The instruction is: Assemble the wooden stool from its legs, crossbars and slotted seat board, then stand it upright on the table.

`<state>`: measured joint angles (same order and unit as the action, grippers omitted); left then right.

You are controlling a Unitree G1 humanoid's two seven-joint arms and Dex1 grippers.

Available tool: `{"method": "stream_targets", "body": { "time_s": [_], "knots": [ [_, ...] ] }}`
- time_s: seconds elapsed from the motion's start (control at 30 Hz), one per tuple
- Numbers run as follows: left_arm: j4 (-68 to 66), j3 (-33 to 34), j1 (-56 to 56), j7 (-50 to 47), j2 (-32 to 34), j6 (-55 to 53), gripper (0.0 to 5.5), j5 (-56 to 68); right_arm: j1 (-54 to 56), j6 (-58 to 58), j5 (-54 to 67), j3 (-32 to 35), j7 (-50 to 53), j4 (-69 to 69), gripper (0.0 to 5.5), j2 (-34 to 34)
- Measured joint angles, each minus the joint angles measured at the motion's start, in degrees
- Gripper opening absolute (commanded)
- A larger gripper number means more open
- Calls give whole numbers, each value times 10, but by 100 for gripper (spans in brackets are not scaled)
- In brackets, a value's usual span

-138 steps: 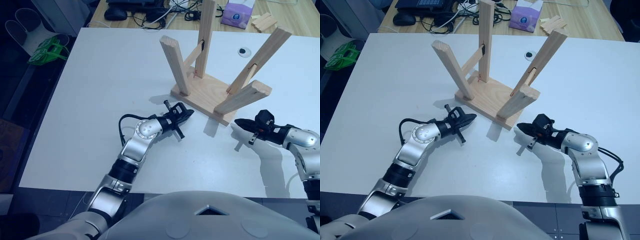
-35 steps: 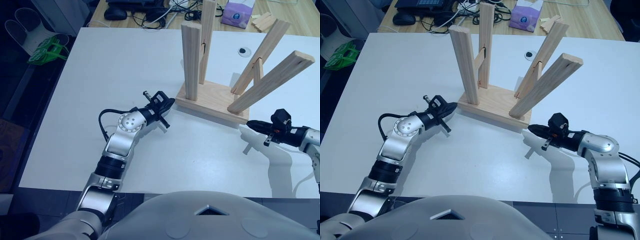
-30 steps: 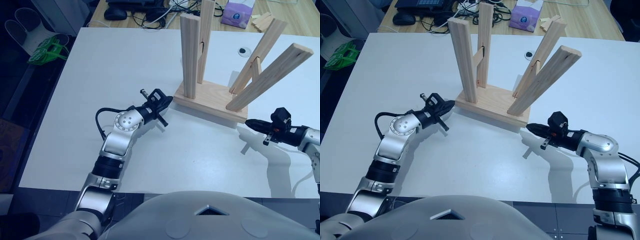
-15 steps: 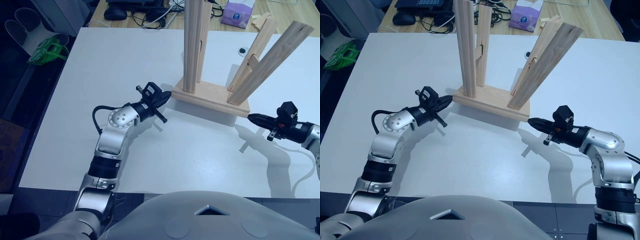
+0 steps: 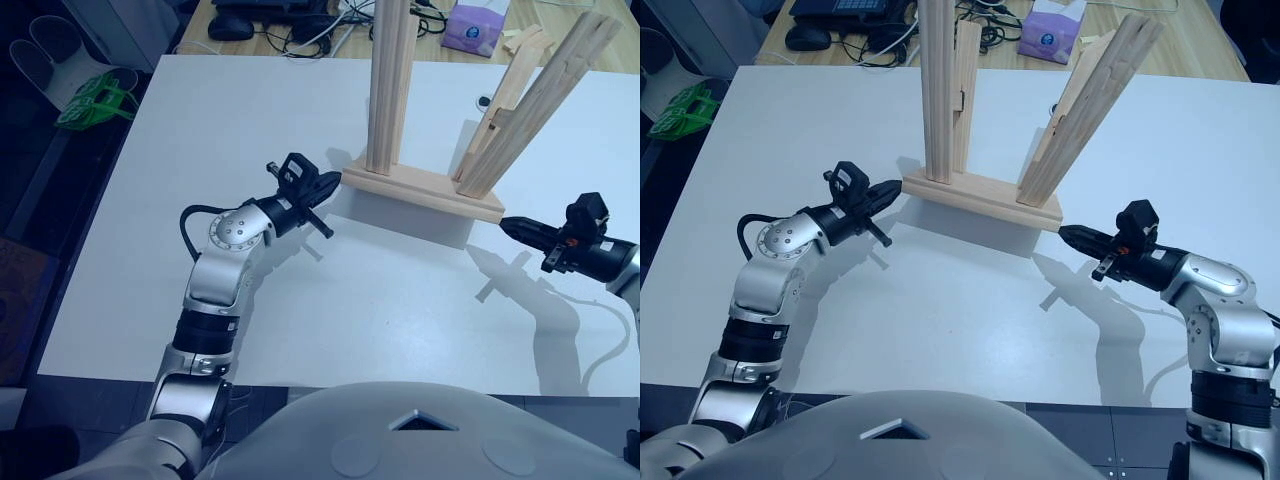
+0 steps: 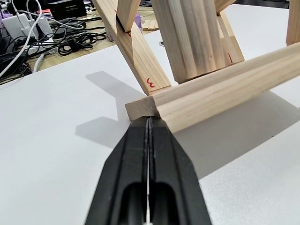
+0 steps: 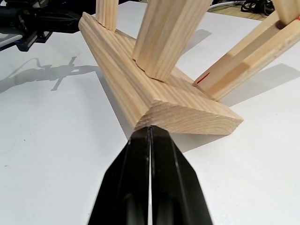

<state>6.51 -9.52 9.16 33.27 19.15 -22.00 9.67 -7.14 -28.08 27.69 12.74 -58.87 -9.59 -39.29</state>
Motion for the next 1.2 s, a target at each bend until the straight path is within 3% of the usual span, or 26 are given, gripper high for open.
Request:
{"method": "stream_targets", "body": {
  "time_s": [1.2],
  "knots": [
    [40,24,16,-2,-11,-17,2,16,33,-47,63,59,33,-9,0,27]
  ]
}}
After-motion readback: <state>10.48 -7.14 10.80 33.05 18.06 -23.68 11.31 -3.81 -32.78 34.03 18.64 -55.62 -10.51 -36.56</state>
